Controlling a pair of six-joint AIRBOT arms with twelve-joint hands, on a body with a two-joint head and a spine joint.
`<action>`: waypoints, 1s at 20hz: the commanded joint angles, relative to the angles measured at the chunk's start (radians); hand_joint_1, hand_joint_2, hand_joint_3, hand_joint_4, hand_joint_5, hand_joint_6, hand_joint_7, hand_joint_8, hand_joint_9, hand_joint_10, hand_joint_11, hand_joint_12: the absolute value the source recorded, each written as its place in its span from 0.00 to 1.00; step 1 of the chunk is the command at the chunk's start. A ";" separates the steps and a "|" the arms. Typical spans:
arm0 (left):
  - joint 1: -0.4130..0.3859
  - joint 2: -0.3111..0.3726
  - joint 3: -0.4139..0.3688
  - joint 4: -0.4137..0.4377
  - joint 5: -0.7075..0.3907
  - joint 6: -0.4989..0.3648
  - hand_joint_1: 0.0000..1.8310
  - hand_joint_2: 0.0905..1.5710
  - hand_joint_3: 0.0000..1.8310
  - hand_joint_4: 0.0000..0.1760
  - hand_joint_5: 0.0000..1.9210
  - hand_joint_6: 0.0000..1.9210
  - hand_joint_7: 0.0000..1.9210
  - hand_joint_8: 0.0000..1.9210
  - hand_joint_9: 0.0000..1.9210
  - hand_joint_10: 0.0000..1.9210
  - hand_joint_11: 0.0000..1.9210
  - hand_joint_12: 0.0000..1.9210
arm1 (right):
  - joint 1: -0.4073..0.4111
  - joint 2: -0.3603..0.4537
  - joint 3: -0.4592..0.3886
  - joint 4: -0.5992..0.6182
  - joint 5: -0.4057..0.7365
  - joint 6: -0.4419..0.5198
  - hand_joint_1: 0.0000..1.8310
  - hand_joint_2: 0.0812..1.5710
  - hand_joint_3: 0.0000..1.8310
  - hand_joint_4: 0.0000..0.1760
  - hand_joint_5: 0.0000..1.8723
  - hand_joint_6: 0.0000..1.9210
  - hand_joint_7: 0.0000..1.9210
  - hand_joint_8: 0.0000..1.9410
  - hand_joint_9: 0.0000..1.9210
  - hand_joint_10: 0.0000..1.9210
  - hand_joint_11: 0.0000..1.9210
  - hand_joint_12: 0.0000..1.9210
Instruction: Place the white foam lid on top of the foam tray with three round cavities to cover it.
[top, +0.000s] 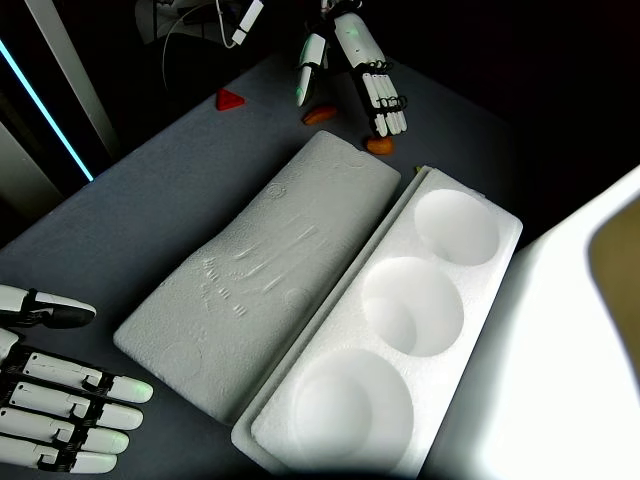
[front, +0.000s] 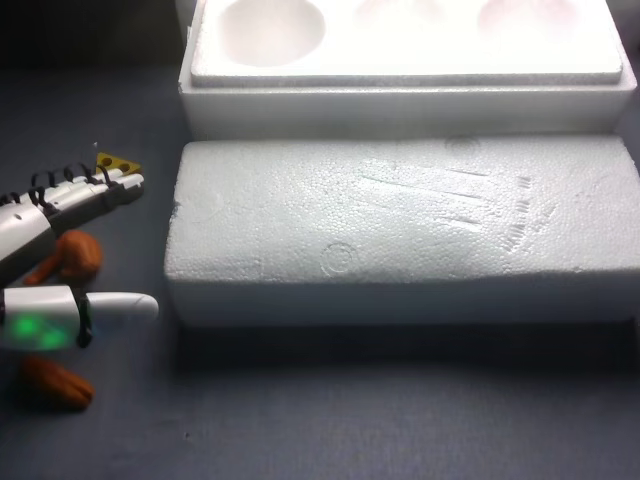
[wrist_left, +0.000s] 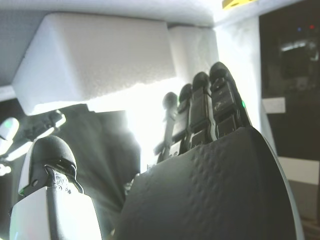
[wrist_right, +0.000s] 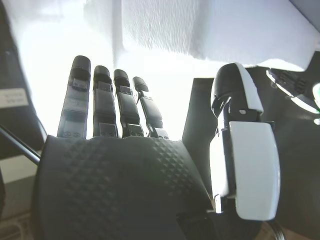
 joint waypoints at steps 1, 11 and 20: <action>-0.007 -0.003 0.008 -0.014 -0.116 0.000 0.22 0.60 0.00 0.00 0.05 0.00 0.00 0.00 0.00 0.00 0.00 0.00 | 0.006 0.006 0.009 0.014 0.108 0.002 0.28 0.72 0.00 0.00 0.00 0.00 0.00 0.00 0.00 0.00 0.00 0.34; -0.017 -0.037 0.017 -0.024 -0.112 0.000 0.21 0.60 0.00 0.00 0.06 0.00 0.00 0.00 0.00 0.00 0.00 0.00 | 0.027 -0.036 0.048 0.037 0.036 0.002 0.28 0.70 0.00 0.00 0.00 0.00 0.00 0.00 0.00 0.00 0.00 0.37; -0.029 -0.063 0.029 -0.028 -0.097 -0.001 0.21 0.60 0.00 0.00 0.08 0.01 0.00 0.00 0.00 0.00 0.00 0.00 | 0.062 -0.071 0.072 0.036 0.005 0.002 0.31 0.70 0.00 0.00 0.00 0.00 0.00 0.00 0.00 0.00 0.00 0.38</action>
